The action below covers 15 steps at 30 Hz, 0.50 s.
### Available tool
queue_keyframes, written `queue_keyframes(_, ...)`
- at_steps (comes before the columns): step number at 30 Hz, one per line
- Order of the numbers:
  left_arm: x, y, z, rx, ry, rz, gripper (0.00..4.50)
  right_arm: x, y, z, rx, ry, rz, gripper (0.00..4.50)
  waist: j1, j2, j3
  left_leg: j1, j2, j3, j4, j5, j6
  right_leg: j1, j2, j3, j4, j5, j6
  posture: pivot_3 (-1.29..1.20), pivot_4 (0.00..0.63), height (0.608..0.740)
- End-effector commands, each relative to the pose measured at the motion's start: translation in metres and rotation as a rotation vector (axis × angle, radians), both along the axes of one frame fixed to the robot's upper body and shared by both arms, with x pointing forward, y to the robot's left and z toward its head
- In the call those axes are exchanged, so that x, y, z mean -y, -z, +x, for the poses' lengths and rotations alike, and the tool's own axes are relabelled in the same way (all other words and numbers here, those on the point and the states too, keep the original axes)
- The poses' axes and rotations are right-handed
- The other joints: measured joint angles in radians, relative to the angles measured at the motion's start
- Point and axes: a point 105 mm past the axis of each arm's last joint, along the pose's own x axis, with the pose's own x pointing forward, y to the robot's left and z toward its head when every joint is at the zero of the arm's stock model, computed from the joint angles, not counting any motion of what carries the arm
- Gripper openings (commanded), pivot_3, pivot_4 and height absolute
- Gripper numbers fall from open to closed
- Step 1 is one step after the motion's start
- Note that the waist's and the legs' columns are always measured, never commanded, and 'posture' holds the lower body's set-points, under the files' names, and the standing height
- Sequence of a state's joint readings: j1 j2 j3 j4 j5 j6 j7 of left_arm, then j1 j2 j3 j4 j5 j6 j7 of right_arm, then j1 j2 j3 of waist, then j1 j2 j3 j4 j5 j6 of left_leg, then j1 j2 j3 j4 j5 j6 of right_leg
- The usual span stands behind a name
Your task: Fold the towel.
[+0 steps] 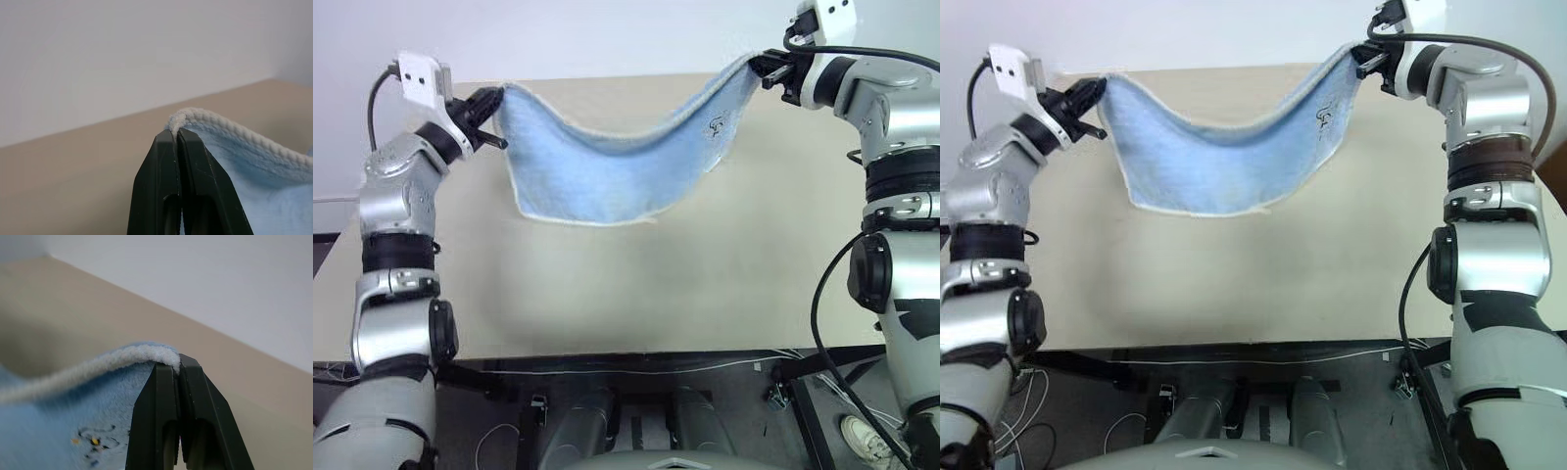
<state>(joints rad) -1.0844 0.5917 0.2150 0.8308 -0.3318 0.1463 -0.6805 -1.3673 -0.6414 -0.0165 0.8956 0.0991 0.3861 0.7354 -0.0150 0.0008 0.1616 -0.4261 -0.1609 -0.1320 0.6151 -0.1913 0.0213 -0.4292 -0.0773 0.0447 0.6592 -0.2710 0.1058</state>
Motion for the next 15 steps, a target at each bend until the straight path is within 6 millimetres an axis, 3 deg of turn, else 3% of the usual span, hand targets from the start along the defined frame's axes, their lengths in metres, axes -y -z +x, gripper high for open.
queue_keyframes(1, 0.002, -0.031, 0.006, 0.074, 0.026, -0.057, 0.03, 0.011, -0.027, -0.002, 0.095, 0.044, -0.008, 0.0, -0.002, -0.001, 0.001, 0.0, 0.0, 0.0, 0.0, 0.0, 0.0, 0.0, 0.0, 0.0, 0.0, 0.0, 0.0, 0.0, 0.15, 0.74)
queue_keyframes(6, -0.003, -0.045, 0.013, 0.065, -0.018, -0.114, 0.03, 0.037, -0.027, 0.001, 0.122, 0.154, -0.023, 0.0, -0.01, -0.003, 0.002, -0.002, 0.0, 0.001, -0.001, 0.001, -0.002, -0.002, 0.0, 0.001, 0.0, 0.0, 0.0, 0.0, 0.15, 0.74)
queue_keyframes(11, -0.014, -0.044, 0.016, 0.046, -0.103, -0.126, 0.03, 0.055, -0.026, -0.002, 0.157, 0.19, -0.046, 0.0, -0.015, -0.003, 0.002, -0.002, 0.0, 0.001, -0.002, 0.001, -0.001, -0.003, 0.0, 0.003, 0.0, 0.0, 0.0, 0.0, 0.15, 0.74)
queue_keyframes(15, -0.026, -0.036, 0.015, 0.042, -0.171, -0.055, 0.03, 0.072, -0.012, -0.003, 0.141, 0.244, -0.148, 0.0, -0.027, -0.004, 0.002, -0.002, 0.0, 0.001, 0.0, 0.0, 0.001, -0.003, 0.0, 0.003, 0.003, 0.0, 0.0, 0.0, 0.15, 0.74)
